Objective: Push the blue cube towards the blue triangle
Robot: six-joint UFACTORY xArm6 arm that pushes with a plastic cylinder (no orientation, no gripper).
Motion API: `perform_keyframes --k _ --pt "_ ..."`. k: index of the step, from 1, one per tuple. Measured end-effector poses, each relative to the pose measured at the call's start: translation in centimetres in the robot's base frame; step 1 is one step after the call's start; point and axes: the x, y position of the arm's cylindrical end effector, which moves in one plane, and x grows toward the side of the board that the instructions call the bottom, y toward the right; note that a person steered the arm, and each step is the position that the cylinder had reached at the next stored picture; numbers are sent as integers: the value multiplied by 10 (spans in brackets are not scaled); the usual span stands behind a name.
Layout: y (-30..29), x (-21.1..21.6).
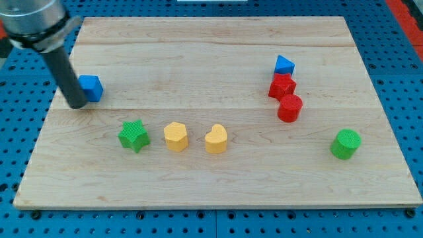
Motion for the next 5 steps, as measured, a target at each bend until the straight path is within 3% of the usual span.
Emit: perform_keyframes --k 1,3,5 --pt "-10 -5" --pt "131 -50" --pt "33 -33"
